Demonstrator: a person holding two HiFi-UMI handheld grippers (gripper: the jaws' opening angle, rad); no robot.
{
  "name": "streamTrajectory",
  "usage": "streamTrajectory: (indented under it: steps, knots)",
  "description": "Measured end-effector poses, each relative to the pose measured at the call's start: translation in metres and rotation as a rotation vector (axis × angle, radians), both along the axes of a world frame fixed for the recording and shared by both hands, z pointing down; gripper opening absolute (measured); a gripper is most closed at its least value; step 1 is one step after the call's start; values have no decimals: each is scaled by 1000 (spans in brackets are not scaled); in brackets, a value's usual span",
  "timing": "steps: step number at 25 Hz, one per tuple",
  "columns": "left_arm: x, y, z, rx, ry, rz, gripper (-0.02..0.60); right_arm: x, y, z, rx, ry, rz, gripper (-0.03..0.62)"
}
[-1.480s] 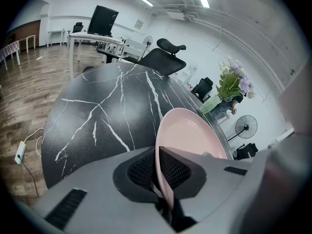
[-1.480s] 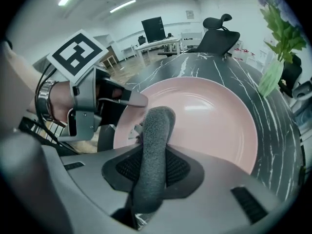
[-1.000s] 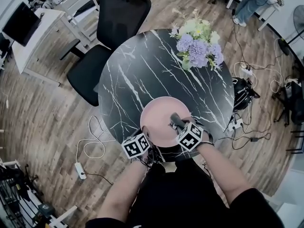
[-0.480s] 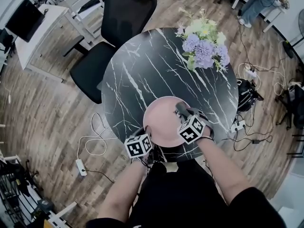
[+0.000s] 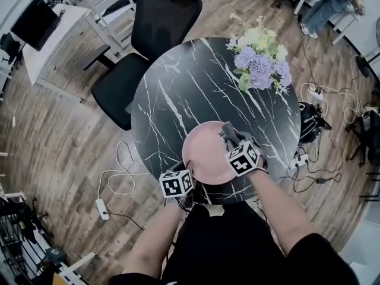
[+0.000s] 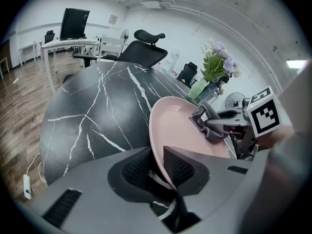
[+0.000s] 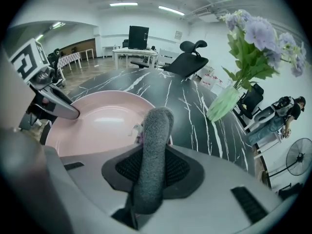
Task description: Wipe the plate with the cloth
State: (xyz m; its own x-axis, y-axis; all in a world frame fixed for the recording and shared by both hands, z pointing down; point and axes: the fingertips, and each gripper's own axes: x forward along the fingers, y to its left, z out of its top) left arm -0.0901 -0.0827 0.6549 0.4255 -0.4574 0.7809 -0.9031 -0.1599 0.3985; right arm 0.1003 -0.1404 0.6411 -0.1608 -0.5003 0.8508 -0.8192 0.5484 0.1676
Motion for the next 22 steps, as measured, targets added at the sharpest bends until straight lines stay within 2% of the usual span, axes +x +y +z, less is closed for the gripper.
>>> streamTrajectory:
  steps: [2,4,7,10,15,17,19,22]
  knots:
    - [-2,-1,-5,35,-12,19,130,-3,-4,-10,44,-64,17,110]
    - [-4,-3,-13,76,-27,38,163,-6,-7,-20,73,-183,66,110]
    - [-7,-6,-28,149,-60,76,164,-10,-8,-34,82,-369,144,110]
    - [-13,-6,-47,221,-72,94,164,-17,-2,-54,100,-496,186,110]
    - [-19,-4,-82,338,-59,137,152,-29,12,-85,176,-538,151,110]
    - [-21,-3,-94,375,-57,157,80,-34,17,-97,202,-555,153,110]
    - [-24,-1,-106,401,-54,174,35,-38,25,-107,222,-571,158,110]
    - [-25,2,-126,434,-3,186,23,-44,37,-122,253,-583,163,110]
